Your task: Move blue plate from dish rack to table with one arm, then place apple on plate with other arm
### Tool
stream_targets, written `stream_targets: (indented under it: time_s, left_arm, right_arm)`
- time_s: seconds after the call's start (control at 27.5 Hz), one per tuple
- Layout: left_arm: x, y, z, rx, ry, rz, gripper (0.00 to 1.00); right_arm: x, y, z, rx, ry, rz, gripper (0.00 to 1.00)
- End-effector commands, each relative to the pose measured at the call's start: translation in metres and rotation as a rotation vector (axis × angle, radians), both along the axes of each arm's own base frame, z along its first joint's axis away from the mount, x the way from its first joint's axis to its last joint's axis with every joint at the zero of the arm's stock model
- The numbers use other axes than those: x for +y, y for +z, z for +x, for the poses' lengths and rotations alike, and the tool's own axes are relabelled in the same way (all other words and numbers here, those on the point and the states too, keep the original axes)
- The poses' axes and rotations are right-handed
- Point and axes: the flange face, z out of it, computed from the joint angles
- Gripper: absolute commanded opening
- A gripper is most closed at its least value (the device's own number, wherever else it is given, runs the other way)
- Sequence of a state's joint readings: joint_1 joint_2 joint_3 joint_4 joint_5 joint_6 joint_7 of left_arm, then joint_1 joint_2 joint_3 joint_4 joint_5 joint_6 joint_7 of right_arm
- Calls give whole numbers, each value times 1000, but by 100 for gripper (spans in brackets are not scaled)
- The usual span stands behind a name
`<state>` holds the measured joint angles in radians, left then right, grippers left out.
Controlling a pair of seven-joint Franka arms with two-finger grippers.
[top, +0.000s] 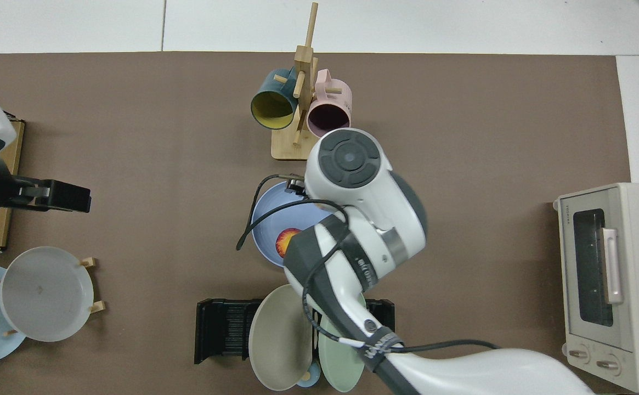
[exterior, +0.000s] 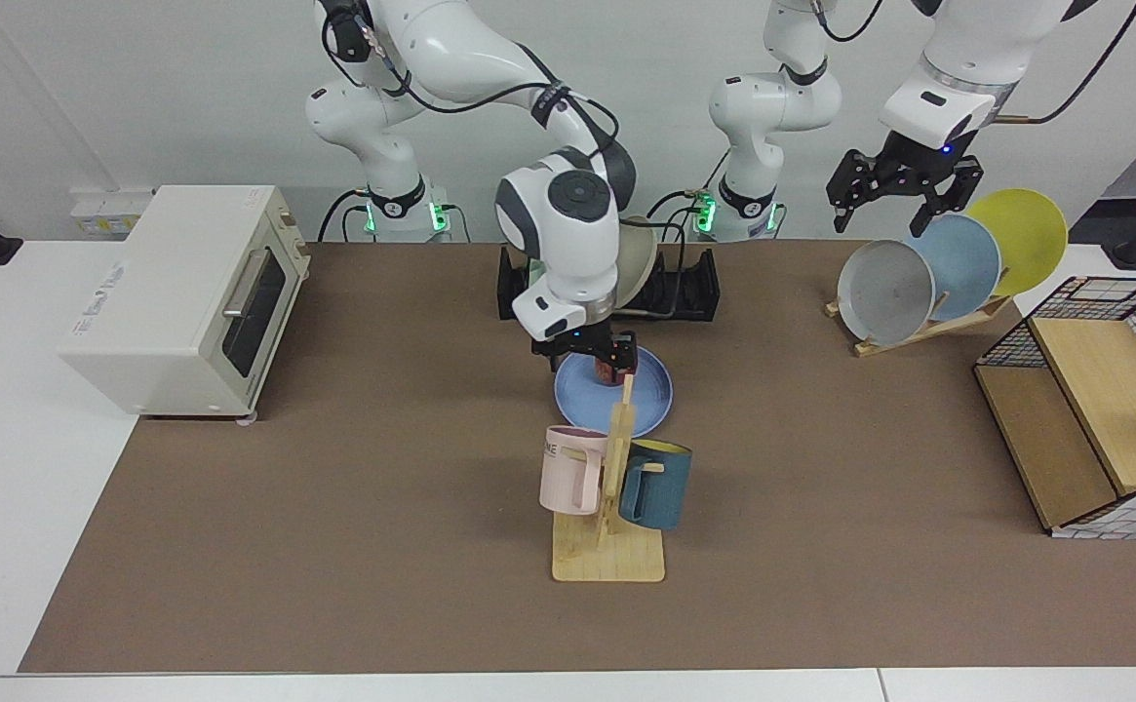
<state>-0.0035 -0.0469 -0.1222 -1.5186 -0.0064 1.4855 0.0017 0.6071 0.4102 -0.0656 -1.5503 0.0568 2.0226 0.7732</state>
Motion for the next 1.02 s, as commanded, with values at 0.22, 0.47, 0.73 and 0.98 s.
stream_targets:
  time_s: [0.22, 0.47, 0.73, 0.98]
  left_arm:
    - [4, 7, -3, 3, 1, 12, 100]
    - [4, 7, -3, 3, 1, 12, 100]
    - [4, 7, -3, 3, 1, 12, 100]
    - [4, 7, -3, 3, 1, 12, 100]
  right_arm:
    - [-207, 59, 50, 12, 38, -14, 100]
    - [-316, 77, 55, -20, 168, -23, 100]
    - [-369, 112, 36, -37, 194, -48, 100]
    - [-382, 166, -1, -31, 173, -31, 100]
